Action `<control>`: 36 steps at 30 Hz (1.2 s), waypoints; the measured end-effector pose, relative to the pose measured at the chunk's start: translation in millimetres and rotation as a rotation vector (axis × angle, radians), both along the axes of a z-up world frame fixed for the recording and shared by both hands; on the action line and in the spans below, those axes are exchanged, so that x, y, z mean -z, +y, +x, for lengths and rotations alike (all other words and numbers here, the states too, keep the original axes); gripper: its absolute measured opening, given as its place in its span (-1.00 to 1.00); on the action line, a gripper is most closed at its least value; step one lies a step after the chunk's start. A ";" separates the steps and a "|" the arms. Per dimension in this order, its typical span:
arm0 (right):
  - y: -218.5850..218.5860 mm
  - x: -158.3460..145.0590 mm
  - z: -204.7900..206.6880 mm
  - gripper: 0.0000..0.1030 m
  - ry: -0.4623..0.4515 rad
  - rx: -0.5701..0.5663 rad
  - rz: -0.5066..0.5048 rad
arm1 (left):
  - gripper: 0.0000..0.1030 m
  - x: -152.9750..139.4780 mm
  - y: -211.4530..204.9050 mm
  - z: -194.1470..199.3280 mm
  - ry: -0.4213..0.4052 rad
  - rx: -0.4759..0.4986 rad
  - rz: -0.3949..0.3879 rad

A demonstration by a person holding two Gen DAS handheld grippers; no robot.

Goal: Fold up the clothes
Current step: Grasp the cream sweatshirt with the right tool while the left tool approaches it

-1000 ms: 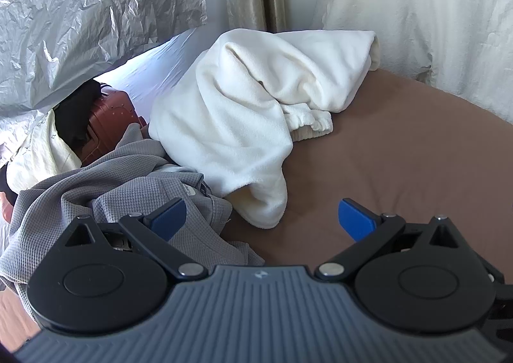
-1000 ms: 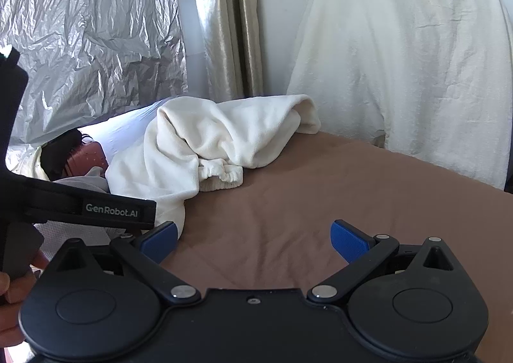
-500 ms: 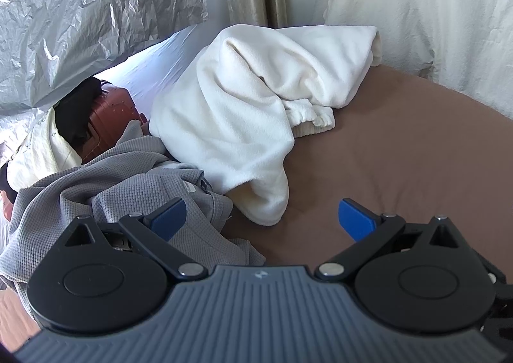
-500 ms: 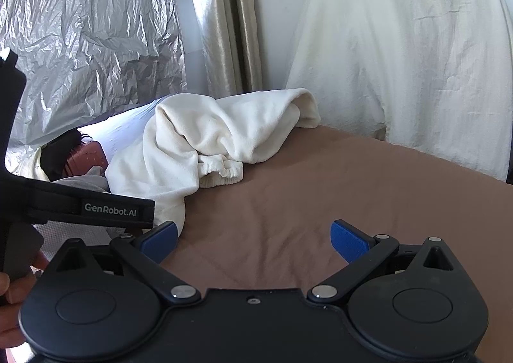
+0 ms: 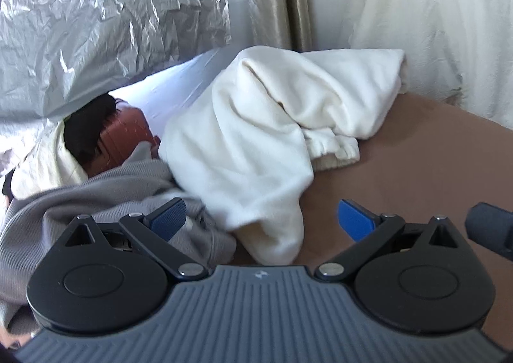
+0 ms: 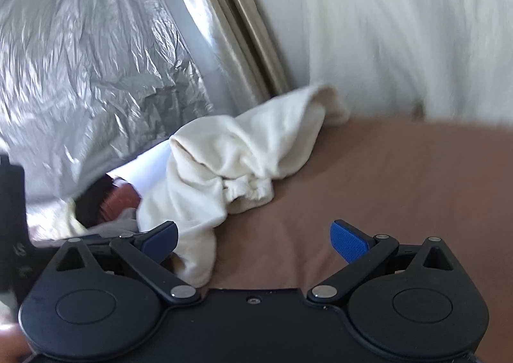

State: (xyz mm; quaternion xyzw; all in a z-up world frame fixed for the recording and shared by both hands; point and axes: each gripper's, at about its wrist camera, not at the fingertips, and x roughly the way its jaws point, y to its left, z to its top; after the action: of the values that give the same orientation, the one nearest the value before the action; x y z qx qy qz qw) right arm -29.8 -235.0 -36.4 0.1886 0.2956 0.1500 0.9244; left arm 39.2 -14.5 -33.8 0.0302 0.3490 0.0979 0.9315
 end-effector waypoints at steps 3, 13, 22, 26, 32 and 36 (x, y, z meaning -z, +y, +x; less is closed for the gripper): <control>-16.6 15.2 23.0 1.00 0.036 -0.014 0.154 | 0.94 3.0 9.1 40.1 0.004 -0.057 -0.089; -30.0 29.7 151.9 1.00 0.162 -0.046 0.343 | 0.90 20.0 47.9 156.5 0.086 -0.190 -0.170; -20.8 86.7 272.7 1.00 0.330 0.053 0.469 | 0.45 46.0 123.2 163.3 -0.049 -0.313 -0.427; -4.2 96.6 309.4 1.00 0.324 0.107 0.358 | 0.53 72.2 126.3 176.4 0.049 -0.271 -0.539; 30.7 134.2 345.4 -0.42 0.396 0.019 0.508 | 0.99 107.0 119.1 193.0 0.084 -0.251 -0.699; 60.7 143.3 333.6 -0.49 0.416 -0.102 0.527 | 0.45 104.2 109.6 196.8 0.090 -0.134 -0.751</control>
State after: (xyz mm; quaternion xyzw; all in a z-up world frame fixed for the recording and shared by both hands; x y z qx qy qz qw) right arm 303.8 -174.4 -179.7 0.4328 0.4377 0.2259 0.7550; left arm 236.0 95.0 -138.0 -0.3316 0.4022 0.0225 0.8531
